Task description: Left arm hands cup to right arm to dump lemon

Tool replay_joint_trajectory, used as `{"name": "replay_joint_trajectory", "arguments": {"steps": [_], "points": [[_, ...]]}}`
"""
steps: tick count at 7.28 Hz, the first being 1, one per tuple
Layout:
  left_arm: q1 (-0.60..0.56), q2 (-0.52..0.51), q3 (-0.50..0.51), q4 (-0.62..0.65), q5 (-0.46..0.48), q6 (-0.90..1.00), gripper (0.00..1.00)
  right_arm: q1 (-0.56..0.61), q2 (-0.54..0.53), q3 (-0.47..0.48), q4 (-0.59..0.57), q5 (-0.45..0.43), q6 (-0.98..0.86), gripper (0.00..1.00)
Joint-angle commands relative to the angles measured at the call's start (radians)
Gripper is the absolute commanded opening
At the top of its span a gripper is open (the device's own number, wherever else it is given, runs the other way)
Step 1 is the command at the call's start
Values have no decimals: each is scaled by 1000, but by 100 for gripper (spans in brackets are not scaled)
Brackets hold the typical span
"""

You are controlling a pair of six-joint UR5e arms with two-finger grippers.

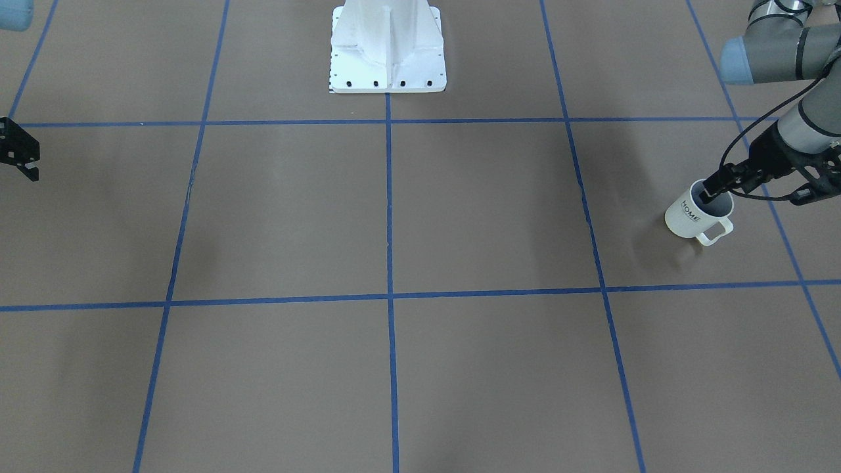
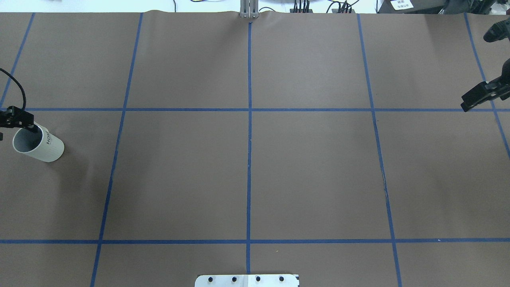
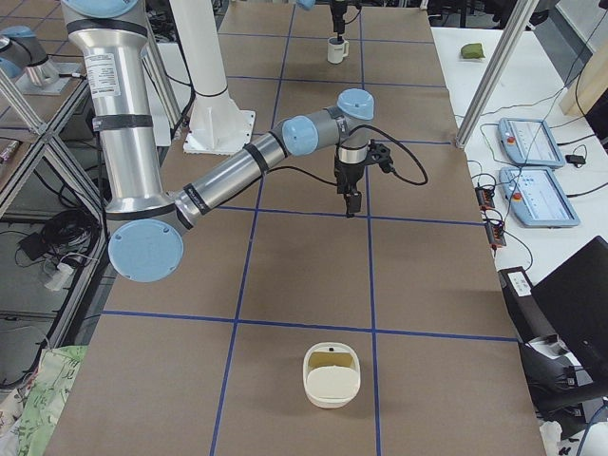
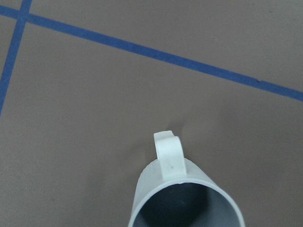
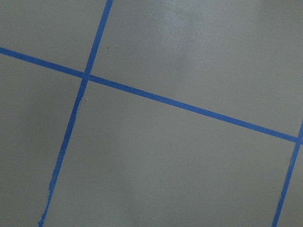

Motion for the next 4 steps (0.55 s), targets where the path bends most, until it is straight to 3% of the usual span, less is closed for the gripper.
{"name": "replay_joint_trajectory", "arguments": {"steps": [1, 4], "points": [[-102, -17, 13, 8, 3, 182, 100, 34, -21, -3, -1, 11, -7, 100], [-255, -121, 236, 9, -2, 645, 100, 171, -66, -88, 1, 60, -176, 100]]}}
